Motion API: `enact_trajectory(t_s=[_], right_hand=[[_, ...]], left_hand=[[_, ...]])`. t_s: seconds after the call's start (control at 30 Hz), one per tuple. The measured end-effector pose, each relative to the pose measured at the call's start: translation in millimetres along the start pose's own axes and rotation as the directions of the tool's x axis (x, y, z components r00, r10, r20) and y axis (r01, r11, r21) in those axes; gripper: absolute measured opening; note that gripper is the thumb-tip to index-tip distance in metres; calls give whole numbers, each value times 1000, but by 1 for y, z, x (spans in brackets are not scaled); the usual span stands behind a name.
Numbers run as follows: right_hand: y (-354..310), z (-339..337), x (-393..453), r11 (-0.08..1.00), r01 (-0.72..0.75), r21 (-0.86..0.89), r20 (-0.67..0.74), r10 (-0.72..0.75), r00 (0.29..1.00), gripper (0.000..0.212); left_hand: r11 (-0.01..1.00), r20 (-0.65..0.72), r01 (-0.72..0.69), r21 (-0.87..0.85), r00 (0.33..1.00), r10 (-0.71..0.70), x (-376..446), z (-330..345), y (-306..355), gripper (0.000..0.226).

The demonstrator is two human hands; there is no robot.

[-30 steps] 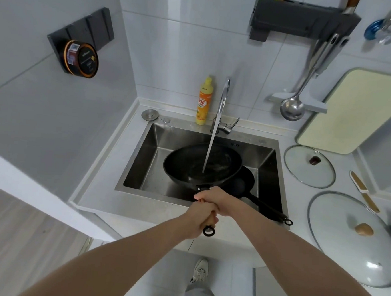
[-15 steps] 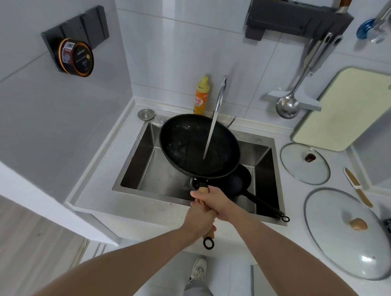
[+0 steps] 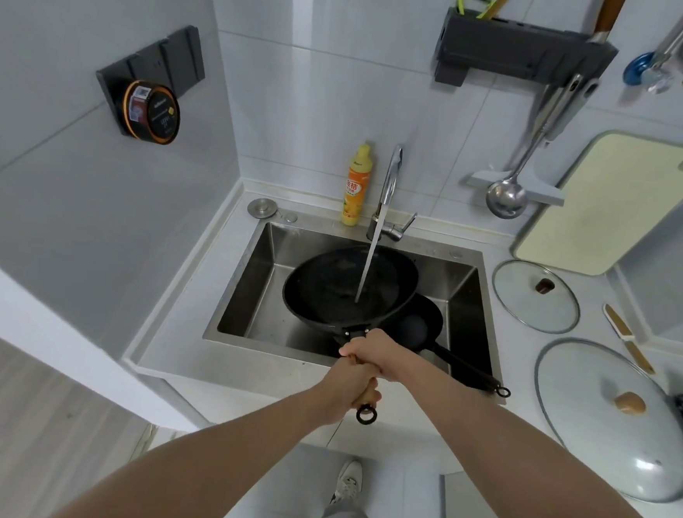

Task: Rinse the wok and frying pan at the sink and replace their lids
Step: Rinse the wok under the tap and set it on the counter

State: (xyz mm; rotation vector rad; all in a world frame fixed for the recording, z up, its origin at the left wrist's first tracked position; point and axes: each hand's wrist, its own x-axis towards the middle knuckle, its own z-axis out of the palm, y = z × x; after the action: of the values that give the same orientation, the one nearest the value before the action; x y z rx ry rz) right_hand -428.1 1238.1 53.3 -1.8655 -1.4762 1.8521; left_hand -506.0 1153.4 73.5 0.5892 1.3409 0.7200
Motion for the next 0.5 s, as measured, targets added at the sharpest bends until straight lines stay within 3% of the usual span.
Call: enact_trajectory(t_s=[0.17, 0.33, 0.4, 0.5], right_hand=[[17, -1, -2, 997, 64, 36, -60, -61, 996, 21], [16, -4, -6, 986, 88, 141, 40, -95, 995, 60], [11, -6, -8, 978, 77, 193, 108, -99, 989, 55], [4, -7, -11, 959, 62, 277, 193, -119, 974, 22]], left_hand=[[991, -22, -72, 116, 997, 75, -4, 9, -10, 13], [951, -137, -148, 271, 972, 191, 0, 15, -11, 20], [926, -171, -166, 340, 957, 234, 1, 17, -8, 29], [898, -235, -142, 417, 937, 257, 0, 21, 5, 34]])
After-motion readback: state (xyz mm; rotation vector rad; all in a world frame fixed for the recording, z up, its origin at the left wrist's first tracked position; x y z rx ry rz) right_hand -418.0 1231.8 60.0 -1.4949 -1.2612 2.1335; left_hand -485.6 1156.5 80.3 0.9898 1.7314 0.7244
